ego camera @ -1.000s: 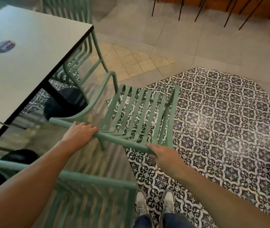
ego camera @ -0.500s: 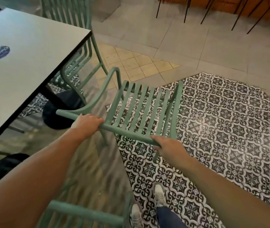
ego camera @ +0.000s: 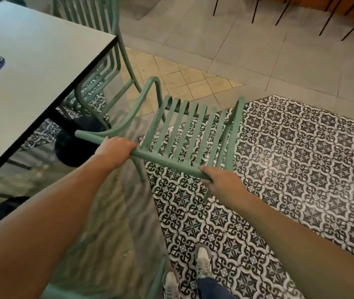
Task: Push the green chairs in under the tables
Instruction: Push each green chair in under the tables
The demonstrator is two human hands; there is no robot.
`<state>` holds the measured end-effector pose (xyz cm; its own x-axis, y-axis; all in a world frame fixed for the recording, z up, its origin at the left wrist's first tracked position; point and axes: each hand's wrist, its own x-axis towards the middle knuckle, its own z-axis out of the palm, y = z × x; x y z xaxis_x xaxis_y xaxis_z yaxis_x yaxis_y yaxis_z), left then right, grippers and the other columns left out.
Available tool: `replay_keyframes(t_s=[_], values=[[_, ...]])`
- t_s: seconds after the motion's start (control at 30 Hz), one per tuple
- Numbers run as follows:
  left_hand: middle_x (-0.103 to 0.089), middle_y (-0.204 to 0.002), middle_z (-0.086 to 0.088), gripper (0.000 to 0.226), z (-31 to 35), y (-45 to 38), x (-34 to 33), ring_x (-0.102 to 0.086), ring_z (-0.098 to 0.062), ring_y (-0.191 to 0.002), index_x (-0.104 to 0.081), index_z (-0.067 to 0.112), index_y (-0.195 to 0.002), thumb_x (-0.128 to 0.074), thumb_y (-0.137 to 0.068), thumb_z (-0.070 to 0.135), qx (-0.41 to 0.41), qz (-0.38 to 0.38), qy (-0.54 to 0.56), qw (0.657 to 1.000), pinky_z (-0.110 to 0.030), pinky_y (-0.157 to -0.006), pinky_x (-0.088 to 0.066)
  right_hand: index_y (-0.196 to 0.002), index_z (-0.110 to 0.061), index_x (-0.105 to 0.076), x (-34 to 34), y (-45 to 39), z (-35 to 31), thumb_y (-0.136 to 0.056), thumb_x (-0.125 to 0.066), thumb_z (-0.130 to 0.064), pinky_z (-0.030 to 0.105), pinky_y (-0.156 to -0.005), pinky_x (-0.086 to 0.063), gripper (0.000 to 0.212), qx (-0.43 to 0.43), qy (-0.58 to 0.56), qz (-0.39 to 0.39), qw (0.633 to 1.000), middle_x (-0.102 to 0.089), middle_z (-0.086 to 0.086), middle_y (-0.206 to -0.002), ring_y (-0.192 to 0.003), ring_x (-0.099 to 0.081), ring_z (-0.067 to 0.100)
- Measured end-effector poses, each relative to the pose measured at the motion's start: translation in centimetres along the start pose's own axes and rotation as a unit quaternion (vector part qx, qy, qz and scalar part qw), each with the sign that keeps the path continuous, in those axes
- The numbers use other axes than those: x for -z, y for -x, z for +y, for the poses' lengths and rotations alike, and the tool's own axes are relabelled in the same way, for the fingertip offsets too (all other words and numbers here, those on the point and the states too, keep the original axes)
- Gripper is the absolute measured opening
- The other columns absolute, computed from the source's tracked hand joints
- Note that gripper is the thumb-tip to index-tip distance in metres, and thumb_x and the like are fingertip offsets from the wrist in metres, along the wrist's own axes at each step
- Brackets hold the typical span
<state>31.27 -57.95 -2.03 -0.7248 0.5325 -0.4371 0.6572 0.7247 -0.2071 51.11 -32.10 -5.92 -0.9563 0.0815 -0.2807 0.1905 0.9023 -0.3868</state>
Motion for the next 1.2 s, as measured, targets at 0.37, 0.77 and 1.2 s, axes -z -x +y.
replay_keyframes(t_s=[0.37,0.77,1.2], values=[[-0.049,-0.139,-0.003,0.047,3.1,7.0,-0.4,-0.045,-0.027,-0.128,-0.048,0.024,-0.139,-0.049,-0.093,0.034,0.204,0.101,0.202,0.952,-0.046,-0.103,-0.039,-0.147,-0.028,-0.032,2.0,0.9,-5.4,-0.093,-0.048,-0.050,0.033,-0.112,-0.026,0.061,0.086,-0.015,-0.001,0.996,-0.042,-0.007,-0.143,-0.134,-0.035,0.012],[-0.060,-0.128,-0.002,0.043,2.9,21.5,-9.9,-0.058,-0.018,-0.106,-0.055,0.019,-0.130,-0.057,-0.093,0.043,0.488,0.160,0.765,0.388,-0.032,-0.083,-0.050,-0.145,-0.023,-0.038,-3.1,-4.6,-25.2,-0.093,-0.048,-0.054,0.029,-0.102,-0.037,0.062,0.283,0.057,-0.277,0.917,-0.047,0.000,-0.145,-0.129,-0.046,0.019],[-0.057,-0.130,-0.001,0.075,9.3,23.7,-10.8,-0.055,-0.015,-0.106,-0.046,0.020,-0.137,-0.047,-0.083,0.072,0.488,0.206,0.827,-0.186,-0.025,-0.071,-0.041,-0.134,-0.022,-0.046,-13.1,-5.7,-42.8,-0.079,-0.064,-0.061,0.037,-0.077,-0.051,0.070,0.205,-0.004,-0.541,0.815,-0.063,-0.001,-0.108,-0.097,-0.061,0.016]])
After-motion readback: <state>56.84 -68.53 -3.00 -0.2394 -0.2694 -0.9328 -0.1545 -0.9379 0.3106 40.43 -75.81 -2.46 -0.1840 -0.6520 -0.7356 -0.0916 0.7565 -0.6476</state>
